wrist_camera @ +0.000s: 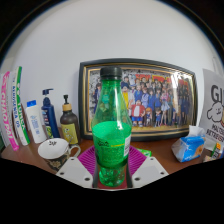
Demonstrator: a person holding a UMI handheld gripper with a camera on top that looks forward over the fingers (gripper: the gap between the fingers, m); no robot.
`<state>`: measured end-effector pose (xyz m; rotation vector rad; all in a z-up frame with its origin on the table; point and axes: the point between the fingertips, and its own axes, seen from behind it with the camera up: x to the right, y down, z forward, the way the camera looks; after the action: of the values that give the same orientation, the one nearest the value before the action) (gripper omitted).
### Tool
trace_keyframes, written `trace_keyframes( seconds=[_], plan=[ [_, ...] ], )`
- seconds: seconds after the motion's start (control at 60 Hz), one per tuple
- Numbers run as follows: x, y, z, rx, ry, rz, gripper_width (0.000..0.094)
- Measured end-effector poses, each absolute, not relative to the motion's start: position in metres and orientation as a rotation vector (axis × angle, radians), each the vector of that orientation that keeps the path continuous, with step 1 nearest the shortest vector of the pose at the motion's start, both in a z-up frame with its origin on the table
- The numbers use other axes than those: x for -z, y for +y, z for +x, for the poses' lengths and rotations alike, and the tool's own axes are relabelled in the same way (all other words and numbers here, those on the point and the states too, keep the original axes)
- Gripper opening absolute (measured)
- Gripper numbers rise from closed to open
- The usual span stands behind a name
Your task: Pour water
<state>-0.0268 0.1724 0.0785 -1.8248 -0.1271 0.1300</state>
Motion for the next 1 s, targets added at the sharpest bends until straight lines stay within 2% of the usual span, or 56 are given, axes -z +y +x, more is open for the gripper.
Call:
trace_keyframes(
  seconds=[0.067,0.2,0.217,0.283,0.333,0.4,0.55,0.833,1.0],
  plan=[
    [-0.079,0.172,-0.027,-0.126,-0.129,-1.821,0.0401],
    [-0.077,0.171,-0.028,-0.126,-0.129,-1.845,0.0541],
    [-0.075,0.170,-0.027,-0.126,-0.127,-1.857,0.0581],
    [-0.071,0.166,-0.027,-0.132,-0.115,-1.899,0.0865],
    [-0.071,0.161,-0.025,-0.135,-0.084,-1.927,0.0826],
    [-0.072,0.152,-0.022,-0.128,-0.058,-1.965,0.0862],
    [-0.085,0.115,-0.011,-0.038,-0.008,-2.044,0.0854],
    [-0.140,-0.017,-0.042,-0.005,0.063,-2.172,0.0854],
    [-0.158,-0.090,-0.059,0.033,0.072,-2.231,0.0851]
  ],
)
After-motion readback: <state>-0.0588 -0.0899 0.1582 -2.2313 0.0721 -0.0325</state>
